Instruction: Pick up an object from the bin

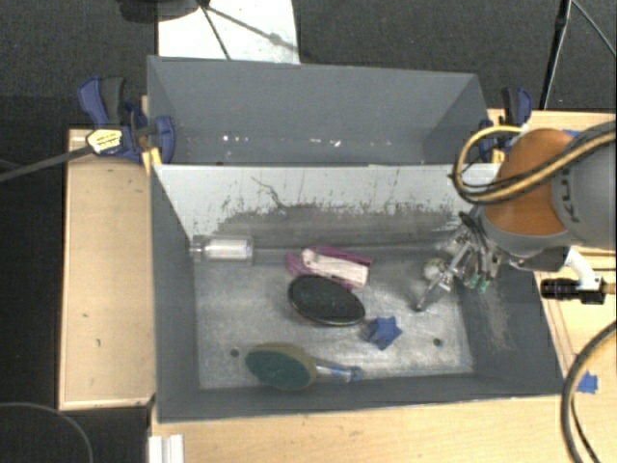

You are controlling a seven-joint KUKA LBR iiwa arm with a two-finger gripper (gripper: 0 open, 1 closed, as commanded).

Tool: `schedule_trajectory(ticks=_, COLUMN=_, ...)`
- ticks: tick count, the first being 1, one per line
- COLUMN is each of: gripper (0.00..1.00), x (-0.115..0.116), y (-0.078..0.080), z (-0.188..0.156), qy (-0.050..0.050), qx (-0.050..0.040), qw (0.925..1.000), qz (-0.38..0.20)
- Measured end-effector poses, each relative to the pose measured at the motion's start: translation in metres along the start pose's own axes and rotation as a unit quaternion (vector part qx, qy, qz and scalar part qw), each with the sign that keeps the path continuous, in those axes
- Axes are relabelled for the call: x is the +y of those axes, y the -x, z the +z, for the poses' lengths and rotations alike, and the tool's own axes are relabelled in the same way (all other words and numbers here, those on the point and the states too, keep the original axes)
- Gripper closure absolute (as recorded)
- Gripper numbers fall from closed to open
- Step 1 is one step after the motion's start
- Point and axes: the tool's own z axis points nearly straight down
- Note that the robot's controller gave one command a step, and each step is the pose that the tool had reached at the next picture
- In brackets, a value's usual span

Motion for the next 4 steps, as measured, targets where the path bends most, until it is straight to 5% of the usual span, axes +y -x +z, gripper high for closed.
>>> schedule_trajectory(ticks=1, gripper=0.0, x=0.016, y=-0.001, z=-0.001, qy=-0.001, qx=0.0014, qw=0.9931, qz=0.118)
schedule_trajectory(ticks=2, gripper=1.0, x=0.015, y=0.002, z=-0.003, qy=0.001, qx=-0.0038, qw=0.9932, qz=0.116)
schedule_trajectory(ticks=4, gripper=1.0, x=0.017, y=0.007, z=-0.119, qy=0.001, qx=-0.0017, qw=0.9941, qz=0.109)
